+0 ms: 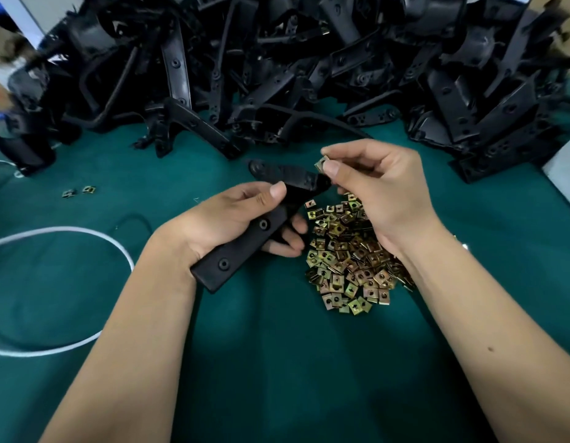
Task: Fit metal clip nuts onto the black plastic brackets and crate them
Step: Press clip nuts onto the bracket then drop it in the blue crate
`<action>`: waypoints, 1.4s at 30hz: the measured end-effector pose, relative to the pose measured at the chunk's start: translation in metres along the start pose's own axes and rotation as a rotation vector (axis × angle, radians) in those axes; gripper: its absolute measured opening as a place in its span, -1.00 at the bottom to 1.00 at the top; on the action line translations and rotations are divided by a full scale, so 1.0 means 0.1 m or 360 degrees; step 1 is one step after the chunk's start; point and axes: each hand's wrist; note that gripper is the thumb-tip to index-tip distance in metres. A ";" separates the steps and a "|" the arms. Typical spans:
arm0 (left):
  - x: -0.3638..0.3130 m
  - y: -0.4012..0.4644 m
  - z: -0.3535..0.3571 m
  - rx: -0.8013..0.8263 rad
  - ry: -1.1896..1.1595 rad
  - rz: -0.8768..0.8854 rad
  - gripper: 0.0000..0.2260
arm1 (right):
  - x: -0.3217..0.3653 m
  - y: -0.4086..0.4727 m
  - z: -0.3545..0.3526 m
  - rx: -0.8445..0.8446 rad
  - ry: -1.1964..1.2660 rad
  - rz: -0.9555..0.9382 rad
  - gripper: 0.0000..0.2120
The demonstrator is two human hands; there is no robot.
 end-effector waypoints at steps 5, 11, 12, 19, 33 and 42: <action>-0.01 -0.02 0.00 0.0109 0.0265 -0.0042 -0.51 | 0.01 -0.01 -0.03 0.0117 0.0092 0.0154 -0.85; 0.00 0.02 -0.02 0.0147 0.0520 -0.0030 -0.50 | 0.03 -0.01 -0.03 0.0156 0.0139 0.0307 -0.85; 0.00 0.03 -0.03 0.0145 0.0541 -0.0037 -0.50 | 0.04 -0.01 -0.03 0.0152 0.0124 0.0318 -0.86; -0.01 0.04 -0.02 0.0114 0.0564 -0.0020 -0.53 | 0.01 0.01 0.00 0.0093 0.0081 0.0328 -0.88; 0.02 0.03 -0.02 0.0028 0.0580 0.0075 -0.52 | 0.04 -0.01 0.00 0.0202 -0.0042 0.0184 -0.88; 0.04 0.03 0.02 -0.0081 0.0531 0.0125 -0.61 | 0.06 -0.03 0.00 0.0337 -0.0122 0.0151 -0.81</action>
Point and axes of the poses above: each hand's wrist, its own y-axis towards the middle knuckle, its own z-axis out of the palm, x = y × z, and after that the axes turned 11 degrees about x, right-handed
